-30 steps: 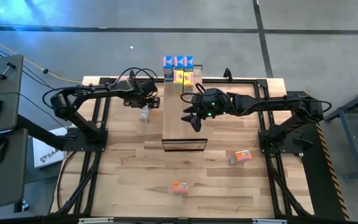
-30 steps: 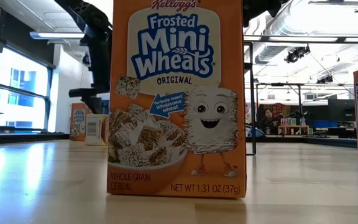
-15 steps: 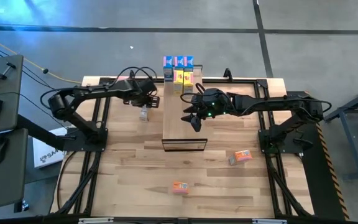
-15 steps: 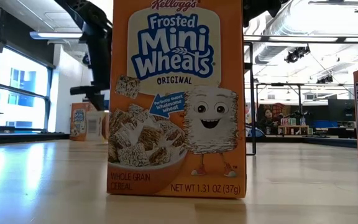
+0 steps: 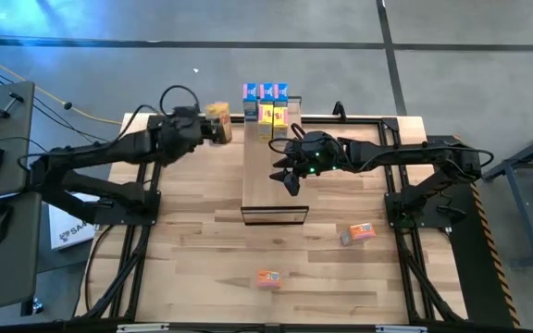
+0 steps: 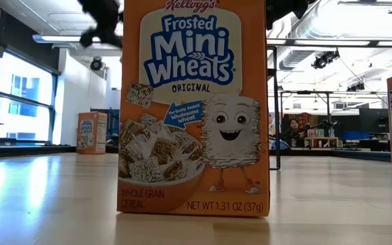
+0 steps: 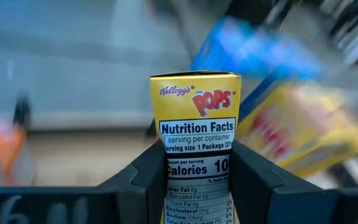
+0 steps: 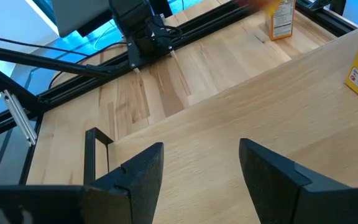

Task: Stack cereal on shelf
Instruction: Put the yellow cereal box on the shelf aligned with the yellow cereal boxes

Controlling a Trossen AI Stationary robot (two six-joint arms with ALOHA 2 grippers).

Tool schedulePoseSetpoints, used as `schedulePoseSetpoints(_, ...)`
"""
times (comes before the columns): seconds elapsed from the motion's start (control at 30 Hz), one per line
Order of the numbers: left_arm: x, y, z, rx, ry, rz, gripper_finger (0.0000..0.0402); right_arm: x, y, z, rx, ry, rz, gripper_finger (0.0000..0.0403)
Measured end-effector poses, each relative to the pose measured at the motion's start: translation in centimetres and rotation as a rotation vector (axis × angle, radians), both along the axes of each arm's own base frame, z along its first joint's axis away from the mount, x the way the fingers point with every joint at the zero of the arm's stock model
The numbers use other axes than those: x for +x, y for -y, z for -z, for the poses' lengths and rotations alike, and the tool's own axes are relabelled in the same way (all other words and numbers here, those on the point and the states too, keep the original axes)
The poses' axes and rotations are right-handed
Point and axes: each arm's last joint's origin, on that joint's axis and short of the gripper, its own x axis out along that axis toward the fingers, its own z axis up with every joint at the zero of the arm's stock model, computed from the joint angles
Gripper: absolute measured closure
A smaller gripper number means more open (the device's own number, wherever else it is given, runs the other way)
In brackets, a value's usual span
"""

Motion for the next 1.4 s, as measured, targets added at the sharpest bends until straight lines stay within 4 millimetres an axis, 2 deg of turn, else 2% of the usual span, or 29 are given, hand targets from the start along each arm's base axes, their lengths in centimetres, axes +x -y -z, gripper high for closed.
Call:
schedulePoseSetpoints(0.1,0.8,1.1,-1.2,0.167,0.022,-0.043,0.0275,0.0,0.0,0.0,0.000,0.000,0.000,0.0198)
schedulePoseSetpoints(0.2,2.3,1.2,-1.5,0.282,-0.014,-0.077,0.0275,0.0,0.0,0.0,-0.005,0.000,-0.003,0.0198)
schedulePoseSetpoints(0.4,6.5,1.1,0.0,0.390,-0.083,-0.040,0.0275,0.0,0.0,0.0,-0.020,0.000,-0.011,0.0198)
schedulePoseSetpoints(0.53,8.1,1.0,1.3,0.388,-0.080,-0.017,0.0275,0.0,0.0,0.0,-0.020,0.001,-0.011,0.0198)
schedulePoseSetpoints(0.67,8.6,1.0,2.0,0.360,-0.072,0.005,0.0275,0.0,0.0,0.0,-0.018,0.002,-0.009,0.0198)
schedulePoseSetpoints(0.93,8.8,0.8,2.3,0.319,-0.012,0.022,0.0275,0.0,0.0,0.0,-0.018,0.004,-0.009,0.0198)
schedulePoseSetpoints(1.1,8.7,0.8,2.6,0.309,-0.053,0.024,0.0275,0.0,0.0,0.0,-0.018,0.004,-0.009,0.0198)
schedulePoseSetpoints(1.4,10.0,0.8,5.0,0.295,-0.134,-0.005,0.0275,0.0,0.0,-0.1,-0.021,0.007,-0.011,0.0198)
